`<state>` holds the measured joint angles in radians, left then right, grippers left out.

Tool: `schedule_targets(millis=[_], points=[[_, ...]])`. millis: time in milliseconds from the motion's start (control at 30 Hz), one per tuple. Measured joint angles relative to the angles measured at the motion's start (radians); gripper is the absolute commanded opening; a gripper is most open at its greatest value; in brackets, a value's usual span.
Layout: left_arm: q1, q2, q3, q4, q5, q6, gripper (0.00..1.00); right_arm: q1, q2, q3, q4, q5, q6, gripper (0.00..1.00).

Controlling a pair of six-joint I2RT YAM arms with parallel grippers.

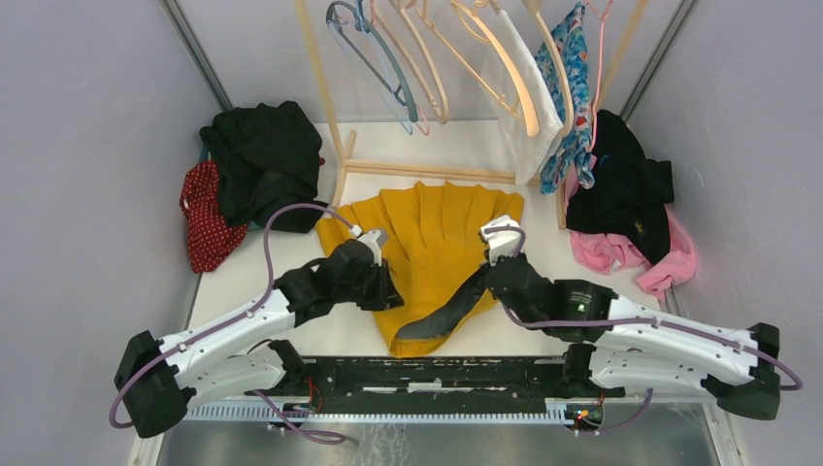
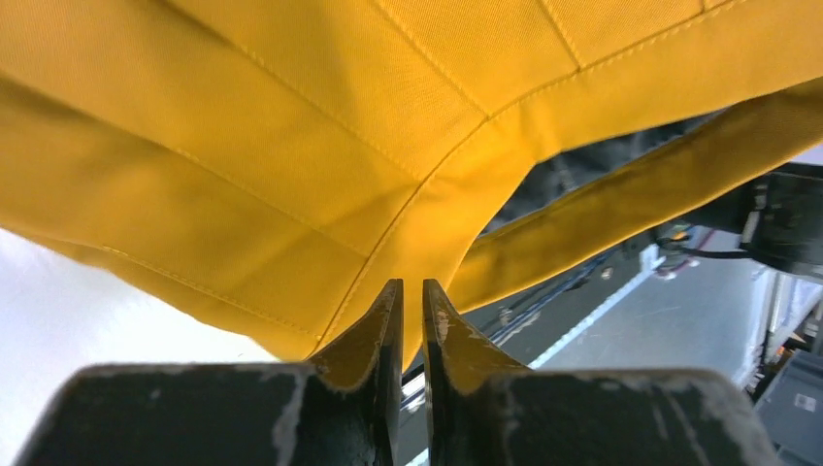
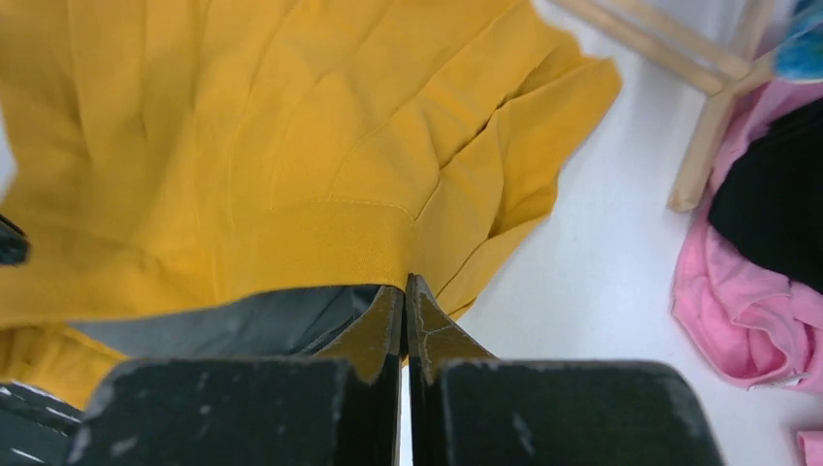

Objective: Place the skirt on the hanger
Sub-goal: Flatten out the skirt at the center of the board.

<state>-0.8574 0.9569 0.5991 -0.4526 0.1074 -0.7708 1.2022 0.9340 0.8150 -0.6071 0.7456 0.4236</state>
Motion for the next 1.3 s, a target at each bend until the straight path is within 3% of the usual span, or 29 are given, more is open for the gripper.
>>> schedule_targets(millis=[300, 400, 433, 500, 533, 700, 1067, 1300], points=[[-0.1, 0.101, 0.078, 0.077, 0.036, 0.002, 0.31, -0.007, -0.074, 0.073, -0.061, 0.075, 0.048, 0.01], [-0.158, 0.087, 0.063, 0.043, 0.0, -0.002, 0.5, -0.007, -0.095, 0.037, -0.084, 0.079, 0.081, 0.01], [-0.179, 0.075, 0.057, 0.015, -0.027, -0.01, 0.61, -0.007, -0.107, 0.021, -0.097, 0.079, 0.093, 0.01], [-0.212, 0.036, 0.047, -0.049, -0.086, -0.036, 0.97, -0.007, -0.13, -0.006, -0.122, 0.08, 0.112, 0.01], [-0.224, 0.018, 0.047, -0.074, -0.106, -0.049, 0.99, -0.007, -0.14, -0.016, -0.133, 0.08, 0.12, 0.01], [-0.308, -0.04, 0.047, -0.169, -0.214, -0.135, 0.99, -0.007, -0.158, -0.026, -0.159, 0.081, 0.141, 0.01], [-0.536, 0.18, 0.041, -0.169, -0.38, -0.19, 0.98, -0.008, -0.179, -0.045, -0.158, 0.08, 0.149, 0.01], [-0.552, 0.302, 0.047, -0.149, -0.455, -0.193, 0.49, -0.013, -0.207, -0.05, -0.159, 0.08, 0.149, 0.01]])
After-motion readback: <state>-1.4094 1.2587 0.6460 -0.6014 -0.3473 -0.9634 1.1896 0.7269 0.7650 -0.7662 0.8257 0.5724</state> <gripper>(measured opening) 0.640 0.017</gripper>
